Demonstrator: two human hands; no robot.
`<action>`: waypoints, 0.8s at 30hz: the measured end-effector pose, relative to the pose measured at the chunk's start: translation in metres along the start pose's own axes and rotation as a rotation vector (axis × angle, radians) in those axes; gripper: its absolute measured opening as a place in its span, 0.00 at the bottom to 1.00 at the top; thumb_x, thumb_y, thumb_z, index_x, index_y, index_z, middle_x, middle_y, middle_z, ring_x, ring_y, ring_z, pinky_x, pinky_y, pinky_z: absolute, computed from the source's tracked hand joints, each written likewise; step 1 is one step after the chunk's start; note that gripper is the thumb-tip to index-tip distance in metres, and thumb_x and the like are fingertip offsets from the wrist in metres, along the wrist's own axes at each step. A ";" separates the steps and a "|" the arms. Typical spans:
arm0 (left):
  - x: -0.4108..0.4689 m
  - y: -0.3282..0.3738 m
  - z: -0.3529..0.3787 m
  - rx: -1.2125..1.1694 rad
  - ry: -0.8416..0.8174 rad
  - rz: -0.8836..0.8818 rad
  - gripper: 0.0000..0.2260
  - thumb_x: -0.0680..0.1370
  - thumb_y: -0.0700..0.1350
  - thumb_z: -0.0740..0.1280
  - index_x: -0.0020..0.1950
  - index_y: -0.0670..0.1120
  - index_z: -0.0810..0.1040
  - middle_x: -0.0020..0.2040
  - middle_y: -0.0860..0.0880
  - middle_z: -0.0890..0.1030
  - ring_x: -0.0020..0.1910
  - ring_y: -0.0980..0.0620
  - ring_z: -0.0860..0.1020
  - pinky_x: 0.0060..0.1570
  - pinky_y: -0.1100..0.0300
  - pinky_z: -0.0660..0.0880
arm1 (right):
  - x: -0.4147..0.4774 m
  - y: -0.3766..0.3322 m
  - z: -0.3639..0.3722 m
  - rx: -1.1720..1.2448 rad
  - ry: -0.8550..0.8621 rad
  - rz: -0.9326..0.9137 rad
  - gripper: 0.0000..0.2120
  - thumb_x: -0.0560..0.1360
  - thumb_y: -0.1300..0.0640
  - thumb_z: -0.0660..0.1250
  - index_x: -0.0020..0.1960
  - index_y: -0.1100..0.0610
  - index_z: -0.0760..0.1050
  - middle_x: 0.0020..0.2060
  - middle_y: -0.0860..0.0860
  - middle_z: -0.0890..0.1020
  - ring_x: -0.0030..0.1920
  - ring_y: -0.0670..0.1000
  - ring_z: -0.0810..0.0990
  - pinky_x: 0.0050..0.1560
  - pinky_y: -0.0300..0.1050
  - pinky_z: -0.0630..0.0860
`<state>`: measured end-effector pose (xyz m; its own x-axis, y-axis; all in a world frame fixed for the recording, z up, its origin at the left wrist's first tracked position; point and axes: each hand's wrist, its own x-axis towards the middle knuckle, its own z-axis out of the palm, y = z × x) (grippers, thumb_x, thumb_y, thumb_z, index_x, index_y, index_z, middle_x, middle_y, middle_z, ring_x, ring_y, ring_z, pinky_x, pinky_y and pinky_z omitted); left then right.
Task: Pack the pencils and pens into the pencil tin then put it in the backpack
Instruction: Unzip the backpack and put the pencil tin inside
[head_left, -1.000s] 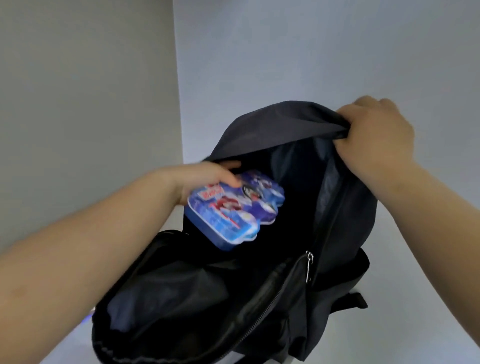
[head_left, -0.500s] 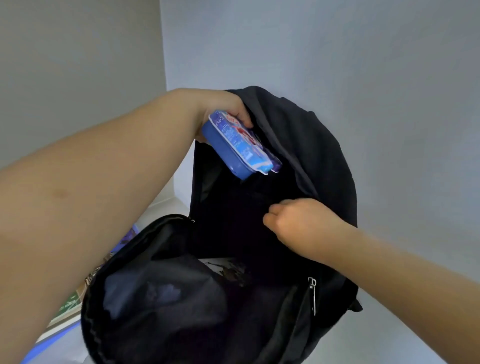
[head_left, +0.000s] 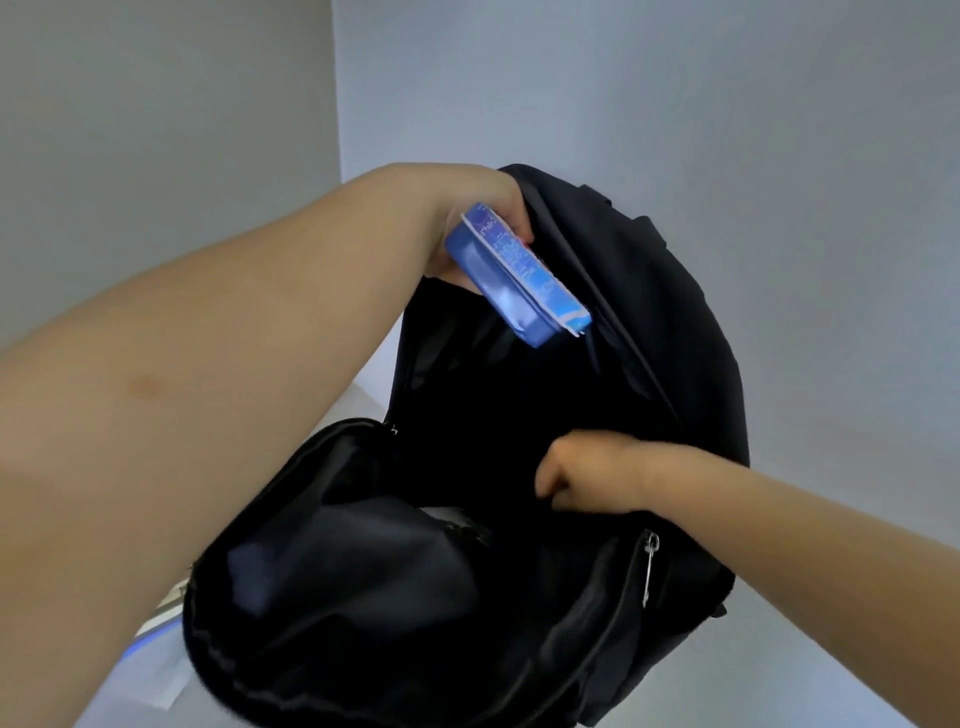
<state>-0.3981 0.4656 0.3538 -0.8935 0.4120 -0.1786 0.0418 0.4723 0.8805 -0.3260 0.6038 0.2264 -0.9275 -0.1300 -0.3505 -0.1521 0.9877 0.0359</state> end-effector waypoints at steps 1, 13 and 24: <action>0.000 0.000 0.000 -0.001 0.000 0.010 0.15 0.77 0.40 0.58 0.29 0.41 0.68 0.24 0.44 0.74 0.13 0.54 0.72 0.16 0.72 0.70 | -0.004 -0.005 0.002 -0.008 -0.055 -0.053 0.13 0.74 0.61 0.62 0.56 0.54 0.78 0.56 0.51 0.81 0.56 0.53 0.78 0.52 0.39 0.73; -0.002 -0.004 0.000 -0.053 -0.019 -0.065 0.13 0.76 0.44 0.60 0.33 0.41 0.72 0.29 0.46 0.78 0.25 0.52 0.77 0.21 0.70 0.73 | -0.030 0.025 -0.041 -0.341 0.871 -0.342 0.15 0.66 0.61 0.55 0.42 0.60 0.81 0.31 0.58 0.84 0.35 0.60 0.83 0.42 0.51 0.81; 0.009 -0.065 0.040 -0.241 -0.222 -0.128 0.10 0.77 0.37 0.56 0.39 0.46 0.71 0.37 0.47 0.75 0.19 0.59 0.77 0.22 0.72 0.73 | -0.035 0.071 -0.056 0.028 0.980 -0.158 0.19 0.64 0.69 0.52 0.51 0.69 0.73 0.54 0.67 0.78 0.56 0.66 0.75 0.57 0.54 0.71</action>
<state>-0.3912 0.4695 0.2777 -0.7646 0.5333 -0.3619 -0.1949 0.3440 0.9185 -0.3239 0.6731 0.2939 -0.7719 -0.2616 0.5794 -0.3015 0.9530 0.0287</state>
